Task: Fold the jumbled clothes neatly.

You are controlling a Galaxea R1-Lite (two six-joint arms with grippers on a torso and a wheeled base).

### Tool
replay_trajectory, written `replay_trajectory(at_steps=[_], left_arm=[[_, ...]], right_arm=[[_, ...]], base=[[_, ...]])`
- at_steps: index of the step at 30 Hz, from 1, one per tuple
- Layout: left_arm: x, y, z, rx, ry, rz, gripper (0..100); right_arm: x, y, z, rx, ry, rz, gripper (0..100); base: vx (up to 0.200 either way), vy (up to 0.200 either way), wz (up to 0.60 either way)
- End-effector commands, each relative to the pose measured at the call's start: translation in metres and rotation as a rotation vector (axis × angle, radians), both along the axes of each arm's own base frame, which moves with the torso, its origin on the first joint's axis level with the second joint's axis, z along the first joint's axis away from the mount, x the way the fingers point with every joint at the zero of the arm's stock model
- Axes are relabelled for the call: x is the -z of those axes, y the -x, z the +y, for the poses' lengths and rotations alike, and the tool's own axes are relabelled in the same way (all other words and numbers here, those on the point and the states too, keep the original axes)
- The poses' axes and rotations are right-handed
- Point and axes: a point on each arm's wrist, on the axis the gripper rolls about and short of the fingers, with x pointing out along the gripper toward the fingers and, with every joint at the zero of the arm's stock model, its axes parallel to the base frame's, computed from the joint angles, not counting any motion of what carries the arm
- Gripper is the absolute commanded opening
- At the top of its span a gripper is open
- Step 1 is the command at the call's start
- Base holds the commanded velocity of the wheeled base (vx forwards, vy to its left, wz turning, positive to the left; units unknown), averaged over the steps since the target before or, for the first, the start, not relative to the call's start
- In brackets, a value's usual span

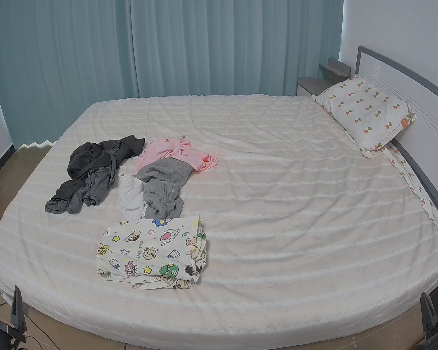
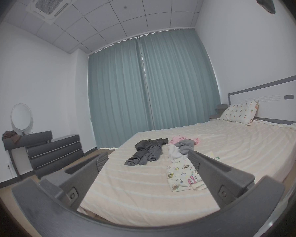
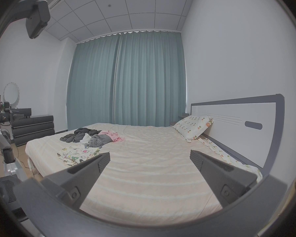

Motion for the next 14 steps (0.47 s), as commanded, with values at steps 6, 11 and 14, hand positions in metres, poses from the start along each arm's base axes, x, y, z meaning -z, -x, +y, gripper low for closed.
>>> replay_trajectory(at_steps=[6, 11, 14], left_arm=[[0.0148, -0.0026, -0.0041, 0.192, 0.166, 0.080, 100], [0.0149, -0.0024, -0.0042, 0.195, 0.137, 0.081, 100], [0.0149, -0.0025, -0.0042, 0.195, 0.140, 0.082, 100]], right_arm=[[0.0039, 0.0000, 0.0001, -0.004, 0.024, 0.002, 100], [0.0040, 0.0000, 0.0003, -0.012, 0.025, 0.003, 100], [0.0042, 0.0000, 0.0003, -0.012, 0.025, 0.005, 100]], base=[[0.000, 0.000, 0.00], [0.000, 0.000, 0.00], [0.000, 0.000, 0.00]])
